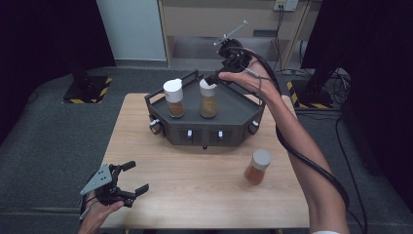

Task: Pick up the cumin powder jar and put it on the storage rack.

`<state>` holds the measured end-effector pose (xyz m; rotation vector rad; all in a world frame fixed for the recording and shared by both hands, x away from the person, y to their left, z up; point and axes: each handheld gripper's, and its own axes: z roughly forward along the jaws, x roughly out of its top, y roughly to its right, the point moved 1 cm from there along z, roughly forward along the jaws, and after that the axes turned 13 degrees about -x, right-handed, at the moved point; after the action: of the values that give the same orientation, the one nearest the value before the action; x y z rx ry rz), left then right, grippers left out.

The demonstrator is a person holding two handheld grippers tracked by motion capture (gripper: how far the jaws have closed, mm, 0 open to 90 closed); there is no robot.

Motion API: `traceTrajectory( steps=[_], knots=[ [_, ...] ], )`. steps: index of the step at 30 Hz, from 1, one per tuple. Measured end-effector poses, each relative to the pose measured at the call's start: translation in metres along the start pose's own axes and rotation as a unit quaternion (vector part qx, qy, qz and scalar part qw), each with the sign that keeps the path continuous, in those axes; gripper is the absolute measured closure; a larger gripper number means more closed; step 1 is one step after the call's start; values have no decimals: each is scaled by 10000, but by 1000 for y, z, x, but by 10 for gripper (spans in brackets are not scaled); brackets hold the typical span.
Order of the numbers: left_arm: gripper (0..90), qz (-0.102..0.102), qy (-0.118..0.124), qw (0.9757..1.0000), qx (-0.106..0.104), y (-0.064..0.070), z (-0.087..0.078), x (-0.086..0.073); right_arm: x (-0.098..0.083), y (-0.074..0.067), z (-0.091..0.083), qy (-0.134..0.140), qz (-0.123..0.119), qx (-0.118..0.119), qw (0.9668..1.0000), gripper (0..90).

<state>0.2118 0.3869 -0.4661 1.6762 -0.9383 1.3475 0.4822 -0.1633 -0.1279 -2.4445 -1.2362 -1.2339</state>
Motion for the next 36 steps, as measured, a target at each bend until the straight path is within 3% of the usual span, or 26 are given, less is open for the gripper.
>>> traceTrajectory(
  steps=[20, 36],
  knots=[
    [0, 9, -17, 10000, 6, 1, 1, 1, -42, -6, -80, 600, -184, -169, 9979, 67],
    [0, 18, -30, 10000, -5, 1, 1, 1, -97, -10, -118, 803, -64, -248, 9964, 66]
  ],
)
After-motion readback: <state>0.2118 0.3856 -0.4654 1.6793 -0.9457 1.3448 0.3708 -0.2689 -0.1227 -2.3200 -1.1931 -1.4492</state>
